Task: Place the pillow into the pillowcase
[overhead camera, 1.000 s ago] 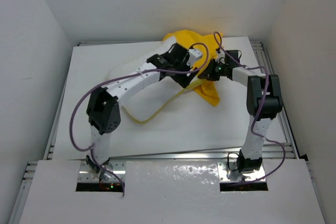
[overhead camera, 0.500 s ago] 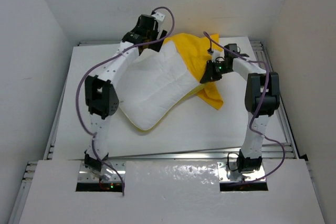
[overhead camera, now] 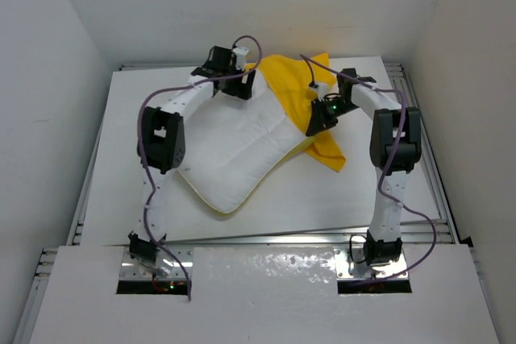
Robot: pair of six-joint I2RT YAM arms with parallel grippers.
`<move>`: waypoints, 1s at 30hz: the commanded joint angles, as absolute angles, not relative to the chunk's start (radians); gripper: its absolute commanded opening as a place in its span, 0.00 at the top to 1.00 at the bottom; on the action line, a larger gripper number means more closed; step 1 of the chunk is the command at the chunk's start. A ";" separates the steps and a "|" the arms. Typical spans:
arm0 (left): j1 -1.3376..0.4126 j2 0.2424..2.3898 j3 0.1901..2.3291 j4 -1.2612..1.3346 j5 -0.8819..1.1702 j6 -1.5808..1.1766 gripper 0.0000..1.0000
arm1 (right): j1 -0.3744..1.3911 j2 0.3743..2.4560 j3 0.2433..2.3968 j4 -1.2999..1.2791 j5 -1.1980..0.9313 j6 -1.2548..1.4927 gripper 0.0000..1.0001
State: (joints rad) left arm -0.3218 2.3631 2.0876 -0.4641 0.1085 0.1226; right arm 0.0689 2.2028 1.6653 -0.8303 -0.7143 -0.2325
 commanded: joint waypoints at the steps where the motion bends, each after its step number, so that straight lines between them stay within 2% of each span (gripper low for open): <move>1: -0.224 2.120 1.930 -0.383 0.496 0.058 0.21 | 0.146 2.230 1.753 -0.980 -0.707 -0.342 1.00; 3: -0.229 2.021 1.864 -0.447 0.457 0.151 0.24 | 0.184 2.258 1.820 -1.006 -0.707 -0.344 1.00; 6: -0.233 1.938 1.833 -0.538 0.216 0.213 0.32 | 0.244 2.333 2.030 -1.083 -0.719 -0.377 1.00; 7: -0.230 1.919 1.809 -0.546 0.063 0.221 0.34 | 0.262 2.361 2.061 -1.109 -0.735 -0.385 1.00; 10: -0.224 1.841 1.703 -0.528 -0.113 0.302 0.36 | 0.278 2.365 2.092 -1.100 -0.811 -0.390 1.00; 15: -0.225 1.727 1.543 -0.404 -0.217 0.451 0.36 | 0.304 2.339 2.077 -1.143 -0.870 -0.471 1.00; 18: -0.232 1.735 1.519 -0.387 -0.219 0.518 0.36 | 0.331 2.376 2.140 -1.445 -0.900 -0.677 1.00; 20: -0.242 1.741 1.509 -0.384 -0.200 0.563 0.36 | 0.331 2.376 2.128 -1.521 -0.893 -0.753 1.00; 23: -0.293 1.741 1.447 -0.330 -0.184 0.641 0.34 | 0.328 2.317 1.950 -1.453 -0.847 -0.737 1.00; 26: -0.389 1.761 1.367 -0.215 -0.286 0.741 0.30 | 0.318 2.296 1.911 -1.315 -0.865 -0.646 1.00; 30: -0.454 1.838 1.417 -0.192 -0.299 0.732 0.29 | 0.316 2.287 1.924 -1.217 -0.884 -0.571 0.99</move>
